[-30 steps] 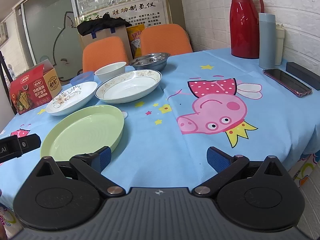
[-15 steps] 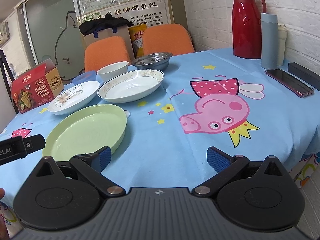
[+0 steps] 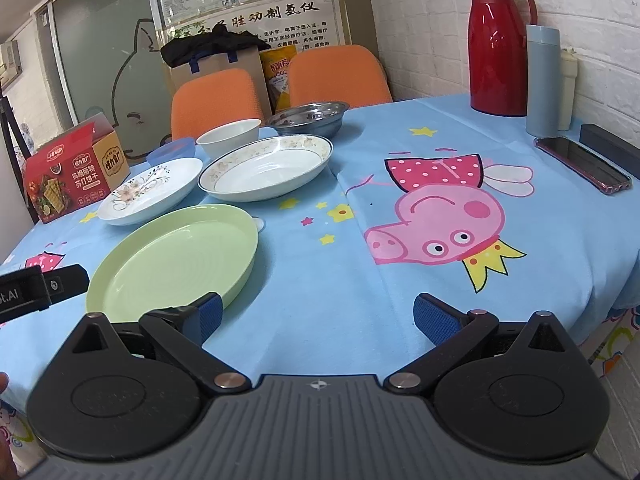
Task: Organize plates and bowls
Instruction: 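Move the left gripper toward the rim of the light green plate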
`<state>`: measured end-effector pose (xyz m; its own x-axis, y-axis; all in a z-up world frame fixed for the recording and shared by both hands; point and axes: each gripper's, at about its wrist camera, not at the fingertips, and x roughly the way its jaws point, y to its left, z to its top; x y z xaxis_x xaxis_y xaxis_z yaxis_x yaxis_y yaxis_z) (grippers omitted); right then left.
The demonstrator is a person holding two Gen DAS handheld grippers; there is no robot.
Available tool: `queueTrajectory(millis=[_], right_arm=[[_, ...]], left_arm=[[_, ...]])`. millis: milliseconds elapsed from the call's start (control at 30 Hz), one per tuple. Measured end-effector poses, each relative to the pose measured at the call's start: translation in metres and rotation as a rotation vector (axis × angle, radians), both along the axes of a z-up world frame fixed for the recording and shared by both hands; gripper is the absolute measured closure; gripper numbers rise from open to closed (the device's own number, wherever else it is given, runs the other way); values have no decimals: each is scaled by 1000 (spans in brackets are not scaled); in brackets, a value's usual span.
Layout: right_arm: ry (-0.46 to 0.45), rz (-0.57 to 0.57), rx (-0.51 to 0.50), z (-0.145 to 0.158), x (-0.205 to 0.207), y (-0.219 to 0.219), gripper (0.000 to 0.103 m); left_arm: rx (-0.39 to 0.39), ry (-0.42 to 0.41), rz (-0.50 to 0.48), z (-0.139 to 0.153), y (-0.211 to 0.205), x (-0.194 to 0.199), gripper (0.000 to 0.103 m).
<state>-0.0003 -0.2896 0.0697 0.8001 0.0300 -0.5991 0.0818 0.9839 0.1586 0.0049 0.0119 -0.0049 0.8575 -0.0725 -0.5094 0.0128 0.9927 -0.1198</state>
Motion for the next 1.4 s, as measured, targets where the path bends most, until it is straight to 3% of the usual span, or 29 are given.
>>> queueTrajectory(millis=[400, 600, 967, 1400], right_arm=[[-2, 20, 7, -1, 6, 6, 0], [10, 56, 9, 2, 17, 16, 0], [3, 99, -36, 10, 35, 31, 0], [-10, 78, -12, 4, 48, 15, 0]], left_arm=[[-9, 15, -9, -3, 3, 5, 0], [9, 60, -17, -6, 3, 16, 0], [10, 80, 6, 3, 16, 27, 0], [6, 143, -38, -9, 13, 54, 0]])
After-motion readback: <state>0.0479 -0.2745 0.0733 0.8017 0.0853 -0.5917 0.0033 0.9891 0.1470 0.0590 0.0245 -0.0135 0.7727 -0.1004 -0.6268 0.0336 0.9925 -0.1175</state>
